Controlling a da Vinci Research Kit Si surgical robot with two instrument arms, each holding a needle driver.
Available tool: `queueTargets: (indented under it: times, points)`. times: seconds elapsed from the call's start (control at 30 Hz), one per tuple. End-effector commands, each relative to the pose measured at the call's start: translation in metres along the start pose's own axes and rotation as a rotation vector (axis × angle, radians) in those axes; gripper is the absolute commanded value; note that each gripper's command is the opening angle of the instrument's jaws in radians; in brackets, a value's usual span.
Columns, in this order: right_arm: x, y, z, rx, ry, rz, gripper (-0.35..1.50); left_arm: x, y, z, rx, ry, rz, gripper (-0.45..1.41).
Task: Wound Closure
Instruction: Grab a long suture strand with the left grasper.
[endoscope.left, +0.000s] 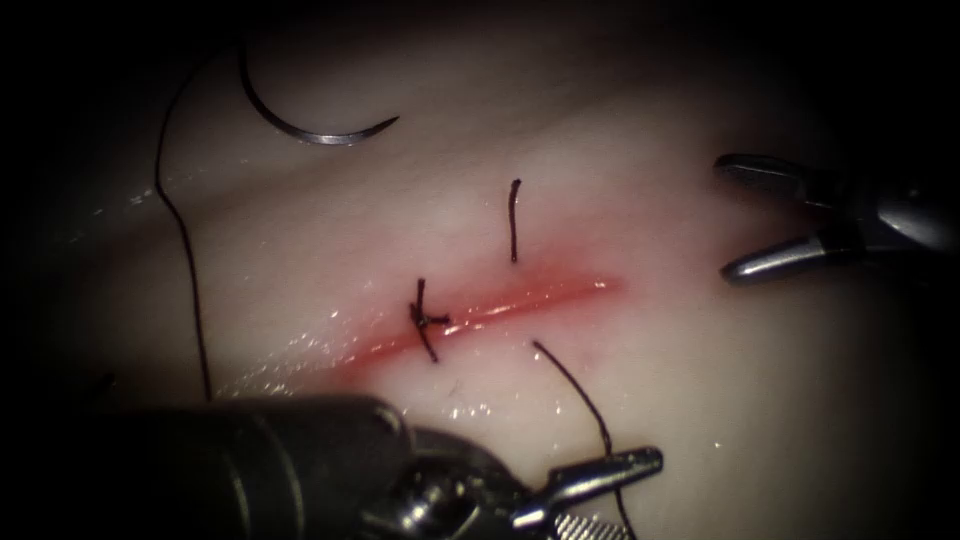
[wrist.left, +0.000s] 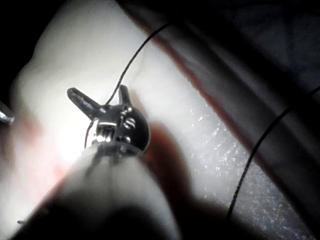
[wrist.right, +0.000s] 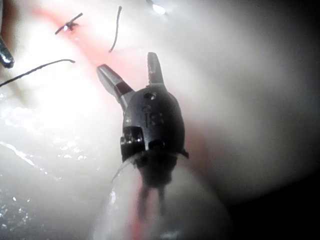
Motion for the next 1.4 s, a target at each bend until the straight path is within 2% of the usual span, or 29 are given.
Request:
queueTargets:
  times: [0.03,0.13,0.23,0.3,0.5,0.57,0.6,0.67,0.83,1.0,1.07,1.1,1.13,1.17,1.3,1.4]
  points:
    - [-0.0003,-0.0002,0.0008,0.002,0.002,-0.001,1.06,-0.0004,0.0007,0.0009,-0.009,0.000,0.006,0.44]
    - [-0.0004,-0.0004,0.0008,0.002,0.003,-0.002,1.10,-0.0006,0.0017,0.0016,-0.049,-0.011,0.030,0.46]
    - [-0.0006,-0.0007,0.0007,0.002,0.003,-0.004,1.10,-0.0005,0.0024,0.0018,-0.075,-0.013,0.038,0.56]
    - [-0.0007,-0.0009,0.0007,0.002,0.003,-0.005,1.10,-0.0004,0.0028,0.0018,-0.084,-0.013,0.040,0.49]
    - [-0.0010,-0.0010,0.0009,0.007,0.003,-0.009,1.10,-0.0001,0.0034,0.0026,-0.085,-0.020,0.047,0.49]
    - [-0.0010,-0.0010,0.0009,0.007,0.003,-0.009,1.08,0.0001,0.0036,0.0030,-0.083,-0.025,0.049,0.41]
    - [-0.0010,-0.0010,0.0008,0.010,0.003,-0.009,1.08,0.0002,0.0036,0.0032,-0.083,-0.025,0.050,0.31]
    - [-0.0011,-0.0011,0.0008,0.010,0.004,-0.010,1.08,0.0003,0.0036,0.0033,-0.089,-0.025,0.049,0.28]
    - [-0.0013,-0.0011,0.0008,0.014,0.005,-0.012,1.05,0.0015,0.0038,0.0034,-0.090,-0.016,0.051,0.56]
    - [-0.0013,-0.0010,0.0008,0.012,0.008,-0.012,1.05,0.0026,0.0040,0.0035,-0.091,-0.010,0.052,0.59]
    - [-0.0013,-0.0011,0.0009,0.012,0.008,-0.012,1.05,0.0027,0.0040,0.0036,-0.090,-0.010,0.052,0.43]
    - [-0.0013,-0.0011,0.0009,0.015,0.008,-0.012,1.05,0.0027,0.0040,0.0036,-0.090,-0.010,0.052,0.23]
    - [-0.0013,-0.0011,0.0009,0.015,0.008,-0.013,1.05,0.0026,0.0039,0.0036,-0.093,-0.009,0.051,-0.19]
    - [-0.0013,-0.0011,0.0009,0.015,0.009,-0.013,1.05,0.0025,0.0038,0.0036,-0.109,-0.006,0.049,-0.45]
    - [-0.0016,-0.0015,0.0008,0.029,0.018,-0.016,1.03,0.0020,0.0029,0.0029,-0.174,-0.013,0.040,-0.45]
    - [-0.0018,-0.0024,0.0007,0.095,0.022,-0.026,0.73,0.0018,0.0018,0.0019,-0.178,-0.027,0.032,-0.45]
